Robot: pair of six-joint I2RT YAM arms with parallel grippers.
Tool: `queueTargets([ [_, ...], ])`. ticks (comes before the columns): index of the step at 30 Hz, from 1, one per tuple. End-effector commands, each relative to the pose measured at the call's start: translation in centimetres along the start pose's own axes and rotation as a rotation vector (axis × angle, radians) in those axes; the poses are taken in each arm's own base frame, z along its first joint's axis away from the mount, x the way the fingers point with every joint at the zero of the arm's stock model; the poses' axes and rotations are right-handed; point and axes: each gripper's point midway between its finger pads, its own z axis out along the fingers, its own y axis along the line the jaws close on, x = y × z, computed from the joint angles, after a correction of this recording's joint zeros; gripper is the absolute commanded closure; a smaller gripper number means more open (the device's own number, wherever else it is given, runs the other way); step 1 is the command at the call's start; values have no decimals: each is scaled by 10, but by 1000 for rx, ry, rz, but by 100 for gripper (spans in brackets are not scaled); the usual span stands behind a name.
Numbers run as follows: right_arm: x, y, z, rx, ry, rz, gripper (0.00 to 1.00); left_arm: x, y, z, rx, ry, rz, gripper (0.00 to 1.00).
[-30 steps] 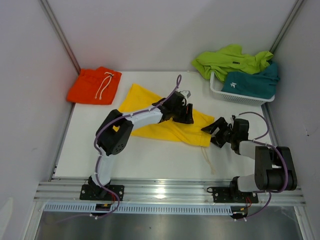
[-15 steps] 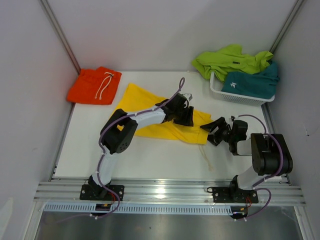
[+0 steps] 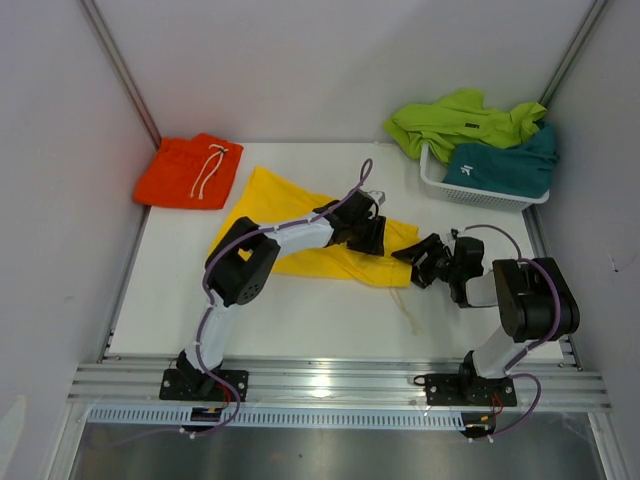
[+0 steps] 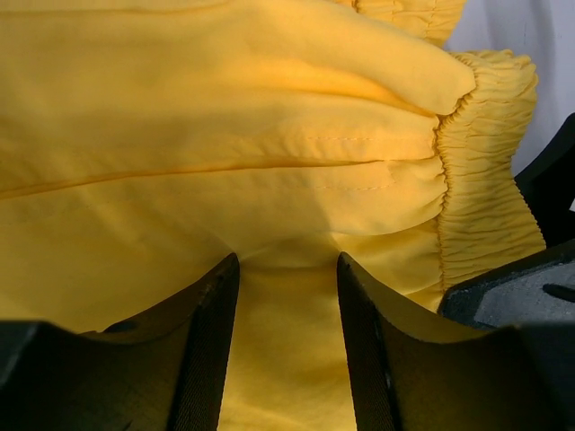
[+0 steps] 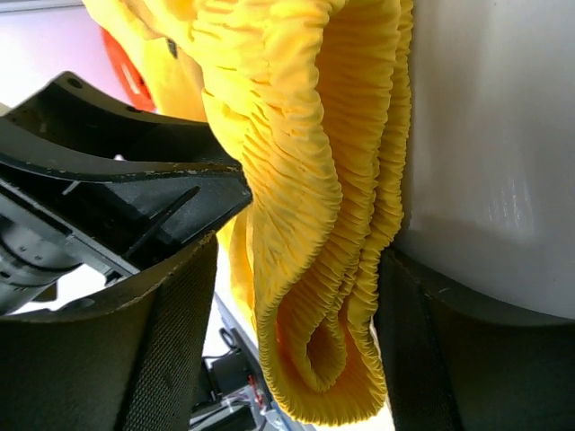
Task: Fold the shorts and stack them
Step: Fold the shorts
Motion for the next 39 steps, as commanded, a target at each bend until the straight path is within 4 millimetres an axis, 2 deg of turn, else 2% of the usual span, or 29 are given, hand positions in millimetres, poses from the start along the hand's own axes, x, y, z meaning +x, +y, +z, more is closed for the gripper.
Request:
queueTargets([
  [1, 7, -35, 0, 187, -14, -5, 32, 11, -2, 10, -7, 33, 38, 50],
  [4, 1, -32, -2, 209, -41, -39, 45, 13, 1, 13, -23, 41, 43, 50],
  [5, -2, -29, -4, 233, -45, -49, 45, 14, 3, 14, -25, 45, 42, 50],
  [8, -16, -28, -8, 286, -101, -91, 43, 14, 2, 13, -24, 42, 44, 50],
  [11, -27, -17, -7, 259, -114, -96, 42, 14, 0, 12, -18, 40, 46, 50],
  [21, -36, -13, 13, 229, -87, -93, 41, 17, -2, 10, -7, 43, 48, 51],
  [23, -35, -17, 19, 221, -74, -81, 44, 16, -3, 9, -1, 42, 50, 51],
  [24, -34, -17, 21, 216, -69, -71, 50, 18, -2, 9, -2, 45, 49, 51],
  [25, -32, -18, 23, 210, -61, -67, 63, 17, -2, 9, -2, 41, 50, 51],
  [26, -31, -20, 24, 209, -56, -64, 70, 18, -2, 9, -2, 45, 49, 51],
  [27, -31, -21, 24, 212, -55, -64, 84, 17, -2, 8, -3, 43, 49, 51],
  [28, -32, -21, 24, 213, -59, -67, 90, 16, -3, 7, -3, 38, 49, 51],
  [31, -36, -24, 19, 260, -73, -108, 100, 4, -8, -7, 8, 10, 45, 48],
  [34, -39, -28, 4, 350, -75, -154, 100, -17, -16, -31, 48, -34, 39, 43],
  [36, -51, -17, -4, 361, -109, -198, 100, -31, -12, -47, 68, -51, 13, 40],
  [37, -47, -22, -11, 401, -86, -219, 100, -32, -12, -54, 95, -47, 1, 40],
  [39, -55, -12, -20, 415, -96, -258, 100, -50, -6, -78, 110, -107, -26, 38],
])
